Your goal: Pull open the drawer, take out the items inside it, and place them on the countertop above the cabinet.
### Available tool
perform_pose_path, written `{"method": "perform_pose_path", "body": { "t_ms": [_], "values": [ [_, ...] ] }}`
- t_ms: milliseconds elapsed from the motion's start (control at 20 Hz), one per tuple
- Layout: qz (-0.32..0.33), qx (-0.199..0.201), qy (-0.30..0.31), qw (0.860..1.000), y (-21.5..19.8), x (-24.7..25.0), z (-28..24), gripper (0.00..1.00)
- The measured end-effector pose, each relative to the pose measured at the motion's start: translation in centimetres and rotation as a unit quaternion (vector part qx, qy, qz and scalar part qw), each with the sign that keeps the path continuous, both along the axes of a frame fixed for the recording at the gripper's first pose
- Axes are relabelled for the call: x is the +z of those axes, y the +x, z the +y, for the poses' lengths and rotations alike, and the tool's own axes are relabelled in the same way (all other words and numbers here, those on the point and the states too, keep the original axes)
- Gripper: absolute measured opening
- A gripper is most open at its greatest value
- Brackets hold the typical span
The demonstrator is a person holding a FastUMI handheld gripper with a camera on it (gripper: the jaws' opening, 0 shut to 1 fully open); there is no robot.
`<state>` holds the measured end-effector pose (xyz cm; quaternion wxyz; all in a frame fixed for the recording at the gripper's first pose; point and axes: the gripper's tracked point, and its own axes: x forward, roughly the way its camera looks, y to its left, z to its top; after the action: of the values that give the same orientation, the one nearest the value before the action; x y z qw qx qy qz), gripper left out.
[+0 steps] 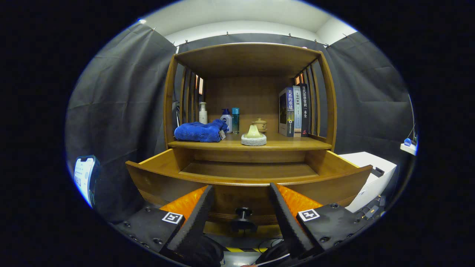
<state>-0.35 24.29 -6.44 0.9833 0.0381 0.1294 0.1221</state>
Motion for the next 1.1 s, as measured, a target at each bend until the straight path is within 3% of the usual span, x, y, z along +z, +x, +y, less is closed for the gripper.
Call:
{"method": "perform_pose_path", "body": {
  "t_ms": [450, 1100],
  "values": [
    [0.007, -0.046, -0.011, 0.999, 1.3, -2.5, -0.7, 0.96],
    [0.009, -0.042, -0.011, 0.999, 4.8, -1.9, -0.2, 0.98]
  ]
}}
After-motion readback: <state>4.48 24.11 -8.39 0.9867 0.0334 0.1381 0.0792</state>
